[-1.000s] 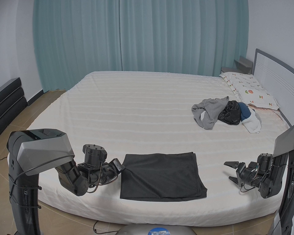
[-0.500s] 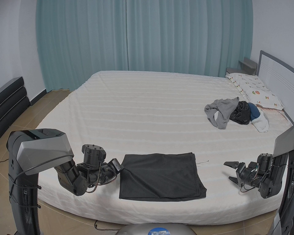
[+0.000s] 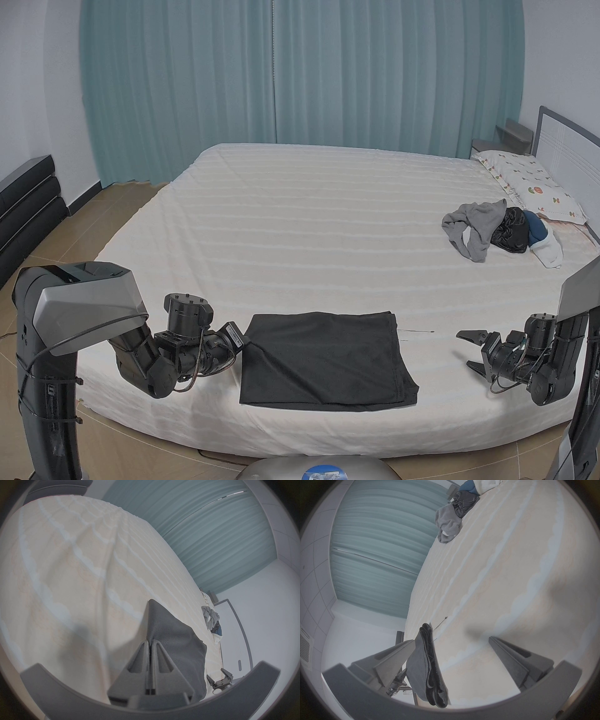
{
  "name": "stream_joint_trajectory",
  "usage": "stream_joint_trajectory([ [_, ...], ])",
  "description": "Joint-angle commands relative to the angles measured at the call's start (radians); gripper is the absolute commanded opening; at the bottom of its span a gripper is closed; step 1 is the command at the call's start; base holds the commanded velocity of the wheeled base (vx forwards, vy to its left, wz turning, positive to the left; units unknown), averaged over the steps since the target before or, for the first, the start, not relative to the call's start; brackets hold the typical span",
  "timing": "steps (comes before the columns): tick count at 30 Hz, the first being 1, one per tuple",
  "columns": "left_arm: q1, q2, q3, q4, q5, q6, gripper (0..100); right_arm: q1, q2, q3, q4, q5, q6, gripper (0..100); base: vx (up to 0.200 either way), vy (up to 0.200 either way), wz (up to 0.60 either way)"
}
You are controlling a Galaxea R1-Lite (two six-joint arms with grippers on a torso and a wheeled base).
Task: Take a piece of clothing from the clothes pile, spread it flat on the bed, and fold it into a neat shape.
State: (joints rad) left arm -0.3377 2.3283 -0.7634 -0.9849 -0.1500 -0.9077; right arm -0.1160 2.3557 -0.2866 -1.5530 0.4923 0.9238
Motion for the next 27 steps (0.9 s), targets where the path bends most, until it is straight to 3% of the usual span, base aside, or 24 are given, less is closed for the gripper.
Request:
stream_joint_trajectory([
  [1,0.000,-0.001,-0.001,-0.001,0.000,0.000,0,0.001,0.000,0.000,-0.009,0.000,0.000,100,0.000,0.200,0.00],
  [9,0.006,-0.001,-0.005,-0.001,0.000,-0.002,0,0.001,0.000,0.001,-0.009,0.000,0.000,100,0.000,0.200,0.00],
  [27,-0.001,0.005,-0.008,-0.003,0.000,-0.010,0,0.001,0.000,0.003,-0.009,-0.001,0.000,100,0.000,0.000,0.00],
])
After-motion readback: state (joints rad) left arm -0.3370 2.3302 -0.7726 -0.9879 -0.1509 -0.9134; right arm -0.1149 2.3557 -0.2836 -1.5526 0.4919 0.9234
